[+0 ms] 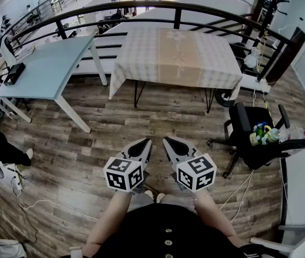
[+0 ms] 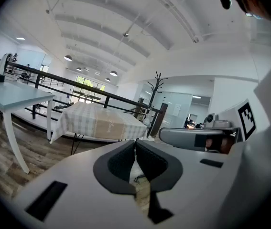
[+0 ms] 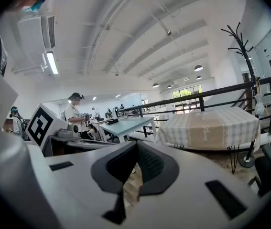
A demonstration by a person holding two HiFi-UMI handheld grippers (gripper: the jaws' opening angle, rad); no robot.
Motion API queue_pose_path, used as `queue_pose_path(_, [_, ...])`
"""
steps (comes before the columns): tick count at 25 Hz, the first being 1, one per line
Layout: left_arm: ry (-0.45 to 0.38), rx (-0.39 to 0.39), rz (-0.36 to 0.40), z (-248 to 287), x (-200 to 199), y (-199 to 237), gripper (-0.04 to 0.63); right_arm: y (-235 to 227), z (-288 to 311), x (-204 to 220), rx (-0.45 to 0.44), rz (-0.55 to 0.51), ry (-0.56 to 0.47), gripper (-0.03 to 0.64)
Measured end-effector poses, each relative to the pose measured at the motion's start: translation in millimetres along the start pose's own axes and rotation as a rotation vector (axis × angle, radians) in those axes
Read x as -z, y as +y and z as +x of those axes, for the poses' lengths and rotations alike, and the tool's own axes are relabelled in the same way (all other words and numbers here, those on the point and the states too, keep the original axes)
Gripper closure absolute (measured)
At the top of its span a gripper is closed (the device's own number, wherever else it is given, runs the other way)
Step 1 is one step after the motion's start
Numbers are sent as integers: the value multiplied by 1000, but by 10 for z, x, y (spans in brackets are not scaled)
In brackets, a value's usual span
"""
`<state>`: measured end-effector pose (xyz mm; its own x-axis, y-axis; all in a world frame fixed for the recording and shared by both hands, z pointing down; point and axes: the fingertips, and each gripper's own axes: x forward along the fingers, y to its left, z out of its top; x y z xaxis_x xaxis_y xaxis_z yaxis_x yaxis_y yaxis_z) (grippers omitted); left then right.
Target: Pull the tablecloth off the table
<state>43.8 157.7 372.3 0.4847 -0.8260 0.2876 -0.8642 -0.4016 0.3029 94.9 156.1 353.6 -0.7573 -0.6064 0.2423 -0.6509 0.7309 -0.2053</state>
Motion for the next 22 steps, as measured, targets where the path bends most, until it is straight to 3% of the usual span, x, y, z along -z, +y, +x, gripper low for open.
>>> queue_pose_path(5, [14,-21,42,1,43,-21,574,-62,-10,89,11,2,28,591])
queue_pose_path(11, [15,-40,15,-4,74,34,574,-53,-6,59,7,-9,20,592])
queue_pose_path(15, [6,-48,2,18,81,32,574,-10,-23,55,-43,23,-6,591])
queue_pose_path(22, [23,-68,-48,38,308,30,574,-19,-49,265,-77,65,24,591])
